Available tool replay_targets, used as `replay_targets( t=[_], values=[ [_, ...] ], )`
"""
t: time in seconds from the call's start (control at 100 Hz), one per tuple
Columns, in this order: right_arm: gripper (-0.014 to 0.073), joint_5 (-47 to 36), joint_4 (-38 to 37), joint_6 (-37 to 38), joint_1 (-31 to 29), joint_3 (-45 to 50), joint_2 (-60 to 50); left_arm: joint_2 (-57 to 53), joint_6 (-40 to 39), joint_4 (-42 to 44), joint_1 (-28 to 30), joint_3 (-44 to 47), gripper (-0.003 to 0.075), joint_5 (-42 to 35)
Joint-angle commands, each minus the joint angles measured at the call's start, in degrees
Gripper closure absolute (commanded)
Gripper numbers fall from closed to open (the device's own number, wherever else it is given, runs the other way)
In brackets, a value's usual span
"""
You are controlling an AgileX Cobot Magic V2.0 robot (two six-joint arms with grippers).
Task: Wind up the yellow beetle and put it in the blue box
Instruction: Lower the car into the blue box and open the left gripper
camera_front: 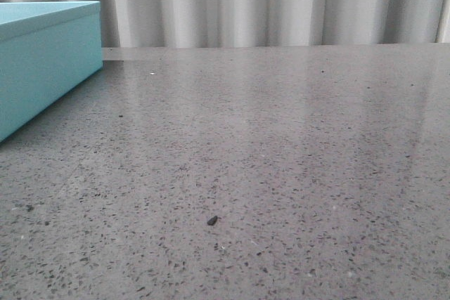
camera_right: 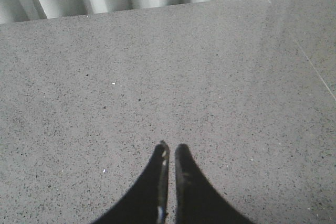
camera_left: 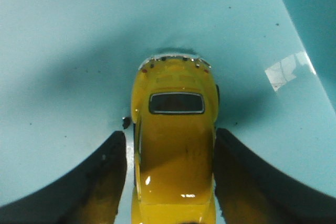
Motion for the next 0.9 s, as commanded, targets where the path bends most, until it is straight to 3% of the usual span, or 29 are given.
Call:
replay_targets(
  t=[0.0,0.1,0.17,0.37,0.62,0.89],
  values=[
    [0.0636,-3.63,-0.63,-0.55,-0.08,-1.33,0.05,-3.2,-0.92,-1.3,0.12,-1.66,0.0377,1.59],
    [0.0636,-3.25,-0.63,-0.55,-0.08,-1.33,0.05,-3.72,-2.44,-1.3,0.12,-2.58,0.0397,1.59],
    [0.0636,-3.51,-0.63,-0.55,-0.08,-1.33,-0.42,-4.77,-3.21,-1.3,0.12,-3.4,0.0454,1.59],
    [0.0636,-7.35,-2.32,-0.55,-0.08,1.33,-4.47,-9.54,-3.21,-2.38,0.12,-5.28,0.0744,1.34],
    [0.0636,-13.47,-6.27,-0.55,-0.08,8.81,-13.49,-17.14,-3.11,-12.31,0.12,-5.28,0.0741,-0.6],
    [0.0636,-13.03,-8.11,-0.55,-0.08,14.05,-20.36,-25.7,-3.11,-14.17,0.12,-3.79,0.0741,-4.73]
  ],
)
